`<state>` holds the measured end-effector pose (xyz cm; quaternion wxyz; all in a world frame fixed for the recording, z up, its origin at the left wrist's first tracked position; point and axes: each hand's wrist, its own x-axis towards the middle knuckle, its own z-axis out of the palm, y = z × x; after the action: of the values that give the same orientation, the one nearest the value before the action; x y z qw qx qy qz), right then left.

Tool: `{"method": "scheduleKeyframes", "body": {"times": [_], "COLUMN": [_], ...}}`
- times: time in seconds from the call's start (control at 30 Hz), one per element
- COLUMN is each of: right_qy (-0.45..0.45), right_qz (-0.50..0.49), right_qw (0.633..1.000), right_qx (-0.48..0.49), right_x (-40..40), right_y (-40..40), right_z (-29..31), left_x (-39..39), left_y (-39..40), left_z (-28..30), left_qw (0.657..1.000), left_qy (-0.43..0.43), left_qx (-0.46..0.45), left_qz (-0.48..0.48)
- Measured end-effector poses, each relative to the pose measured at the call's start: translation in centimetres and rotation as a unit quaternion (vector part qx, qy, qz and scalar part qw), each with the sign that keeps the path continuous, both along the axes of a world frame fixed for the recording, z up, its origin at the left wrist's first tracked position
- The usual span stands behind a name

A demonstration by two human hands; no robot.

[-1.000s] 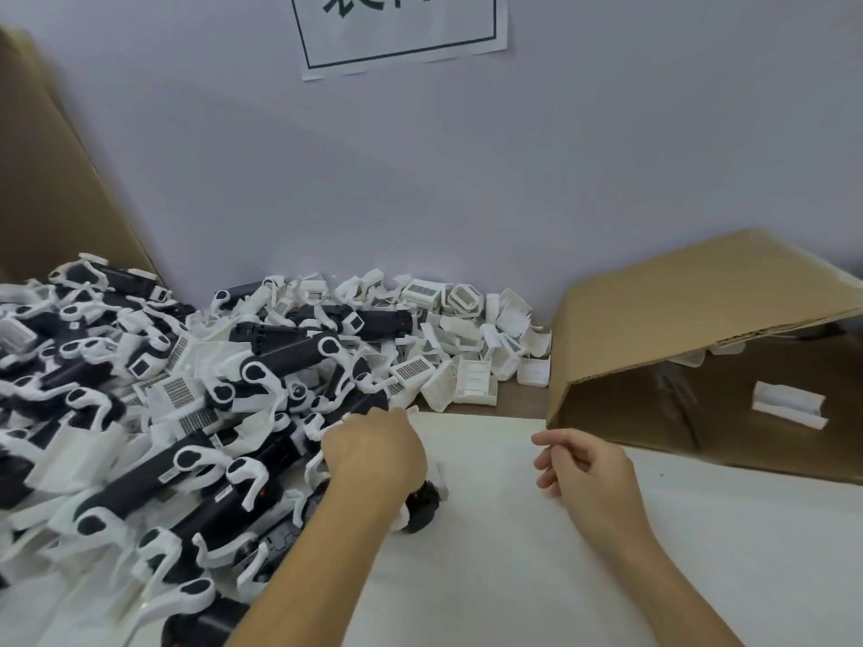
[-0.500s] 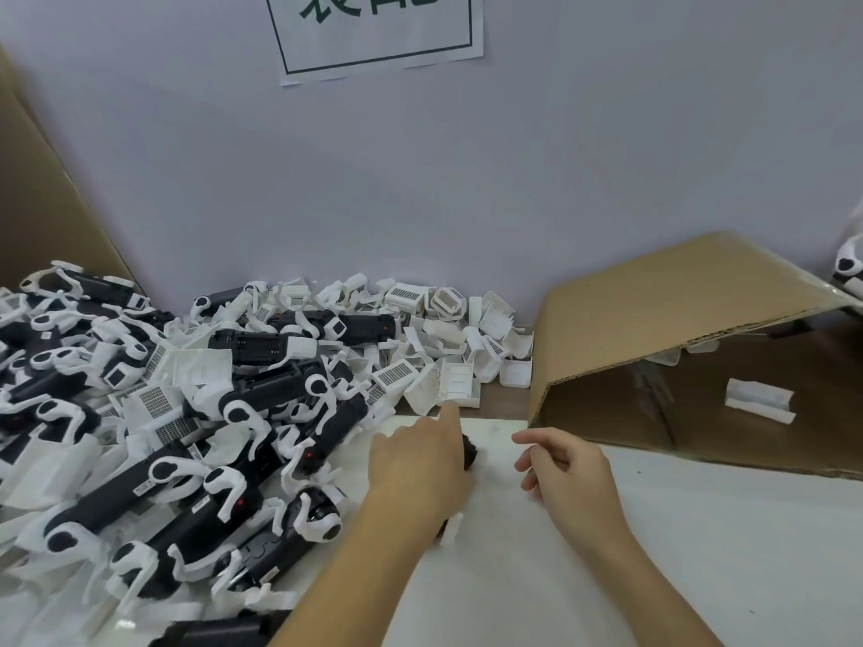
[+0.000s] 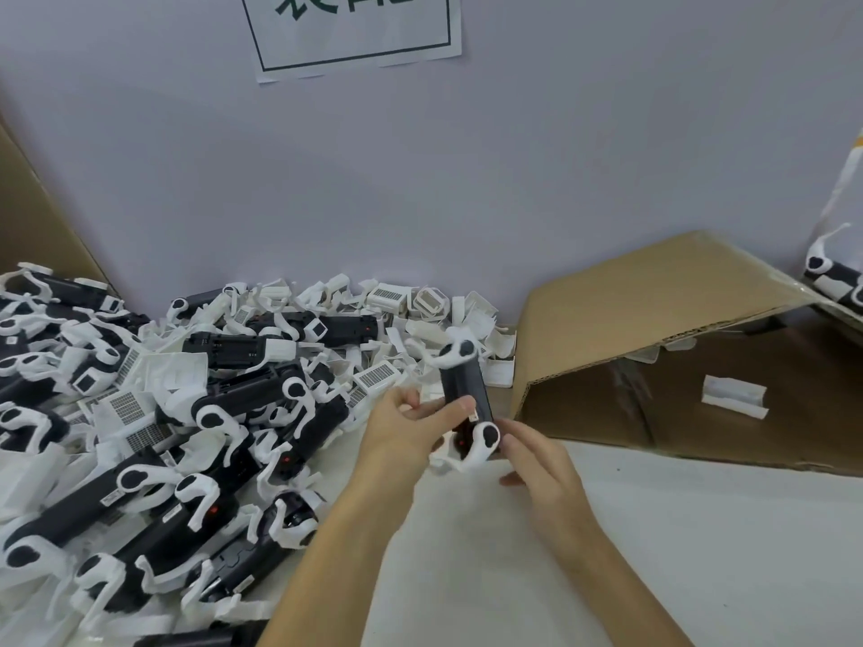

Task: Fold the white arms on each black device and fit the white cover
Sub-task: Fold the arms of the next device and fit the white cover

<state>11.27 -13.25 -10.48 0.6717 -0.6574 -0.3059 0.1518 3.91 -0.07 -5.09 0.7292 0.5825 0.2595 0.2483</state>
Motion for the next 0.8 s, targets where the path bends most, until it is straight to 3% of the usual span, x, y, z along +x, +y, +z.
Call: {"method": "scheduleKeyframes", "body": {"times": [0.07, 0.17, 0.33, 0.47, 0.57, 0.67, 0.8], "right_qy": [0.014, 0.005, 0.018, -0.099, -0.195, -0.180, -0.187], "right_qz": [0.061, 0.097, -0.003, -0.098, -0.113, -0.103, -0.131], "right_qw": [0.998, 0.995, 0.998, 0.989, 0.974, 0.977, 0.972], "right_qx": [0.011, 0.001, 0.053, 0.046, 0.006, -0.042, -0.053], "right_x": [-0.3, 0.3, 0.8, 0.8, 0.6, 0.3, 0.5], "right_y": [-0.4, -0.6, 0.0, 0.3, 0.7, 1.1, 1.3], "right_z": [0.4, 0.4, -0.4, -1.0, -1.5, -1.9, -1.9], "left_x": [0.5, 0.9, 1.6, 1.9, 2.1, 2.3, 2.5], "left_y": [-0.9, -2.2, -2.3, -2.1, -2.4, -2.4, -2.6], "left_z": [-1.2, -3.2, -4.4, -4.5, -4.4, -4.5, -4.6], "left_qw": [0.993, 0.983, 0.991, 0.995, 0.995, 0.991, 0.992], "left_qy": [-0.064, -0.097, -0.085, -0.076, -0.086, -0.102, -0.112], "left_qx": [-0.099, -0.154, -0.107, -0.052, -0.056, -0.084, -0.056], "left_qz": [0.011, 0.011, -0.001, -0.022, 0.003, 0.025, 0.002]}}
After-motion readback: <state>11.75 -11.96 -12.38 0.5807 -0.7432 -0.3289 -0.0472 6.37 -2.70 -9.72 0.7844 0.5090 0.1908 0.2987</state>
